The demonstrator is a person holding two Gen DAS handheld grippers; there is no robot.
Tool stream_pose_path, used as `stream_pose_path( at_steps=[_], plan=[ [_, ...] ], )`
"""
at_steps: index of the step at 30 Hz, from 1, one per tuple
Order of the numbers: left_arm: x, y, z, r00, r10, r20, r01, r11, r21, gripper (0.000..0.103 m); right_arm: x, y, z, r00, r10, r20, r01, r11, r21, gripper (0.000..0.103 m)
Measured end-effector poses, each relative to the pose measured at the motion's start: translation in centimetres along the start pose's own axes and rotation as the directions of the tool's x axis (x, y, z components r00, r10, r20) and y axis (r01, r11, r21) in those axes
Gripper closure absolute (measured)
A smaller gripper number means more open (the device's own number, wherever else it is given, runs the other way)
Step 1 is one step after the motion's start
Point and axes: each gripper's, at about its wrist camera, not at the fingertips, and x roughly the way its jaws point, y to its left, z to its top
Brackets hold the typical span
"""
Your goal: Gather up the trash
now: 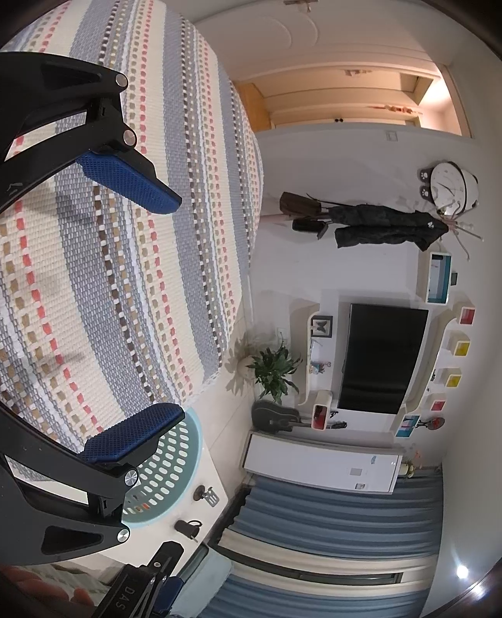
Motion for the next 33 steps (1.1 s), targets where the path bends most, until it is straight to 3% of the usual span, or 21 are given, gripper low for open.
stream_pose_path(
  at_steps=[33],
  plan=[
    [-0.25,-0.15,0.07,1.0,0.003,0.009,-0.003,1.0,-0.001,0.008,0.15,0.16,0.31,1.0,-0.002,0.0,0.002,1.0,-0.012,0.026]
  ],
)
